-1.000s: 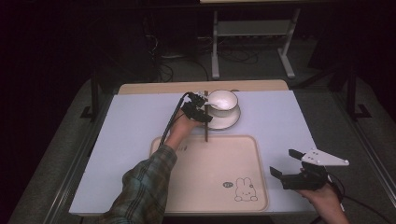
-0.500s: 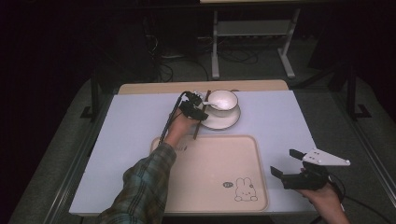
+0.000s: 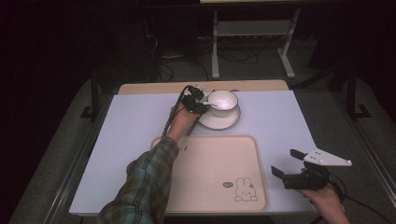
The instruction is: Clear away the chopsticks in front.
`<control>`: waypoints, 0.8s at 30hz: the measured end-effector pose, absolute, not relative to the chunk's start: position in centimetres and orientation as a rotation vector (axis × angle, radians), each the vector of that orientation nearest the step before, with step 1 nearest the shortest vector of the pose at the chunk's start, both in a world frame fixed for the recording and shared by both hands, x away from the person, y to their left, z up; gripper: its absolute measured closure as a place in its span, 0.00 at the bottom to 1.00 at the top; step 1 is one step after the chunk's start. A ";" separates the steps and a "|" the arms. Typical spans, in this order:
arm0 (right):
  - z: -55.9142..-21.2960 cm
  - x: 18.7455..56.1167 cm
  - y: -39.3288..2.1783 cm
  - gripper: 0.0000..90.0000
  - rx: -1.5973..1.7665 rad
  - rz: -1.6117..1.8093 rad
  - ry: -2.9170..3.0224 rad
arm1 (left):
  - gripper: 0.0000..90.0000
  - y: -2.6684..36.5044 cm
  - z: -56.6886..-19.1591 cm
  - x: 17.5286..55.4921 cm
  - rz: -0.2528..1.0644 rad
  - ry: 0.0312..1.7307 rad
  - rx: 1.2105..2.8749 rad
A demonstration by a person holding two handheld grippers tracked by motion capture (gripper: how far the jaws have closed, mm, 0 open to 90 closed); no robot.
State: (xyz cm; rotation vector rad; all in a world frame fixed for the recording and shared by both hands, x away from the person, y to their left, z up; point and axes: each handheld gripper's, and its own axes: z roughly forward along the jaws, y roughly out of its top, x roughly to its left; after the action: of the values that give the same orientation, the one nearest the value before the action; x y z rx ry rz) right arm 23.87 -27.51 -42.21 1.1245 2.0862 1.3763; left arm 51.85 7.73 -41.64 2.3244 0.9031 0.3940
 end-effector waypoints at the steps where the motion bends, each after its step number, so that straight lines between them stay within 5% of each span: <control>1: -42.2 23.9 -27.5 0.02 1.126 1.378 2.086 | 0.77 7.7 -41.6 52.0 0.404 0.901 2.324; 13: -42.3 23.8 -27.7 0.02 1.131 1.378 2.085 | 0.86 7.8 -41.6 52.8 0.448 0.918 2.335; 24: -42.3 23.7 -27.7 0.02 1.133 1.376 2.086 | 0.78 8.3 -40.8 52.2 0.439 0.916 2.324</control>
State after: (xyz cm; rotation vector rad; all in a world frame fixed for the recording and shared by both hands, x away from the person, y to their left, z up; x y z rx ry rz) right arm 23.67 -27.67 -42.25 1.1328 2.0857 1.3755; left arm 52.17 8.34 -40.81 2.3236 0.9160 0.4387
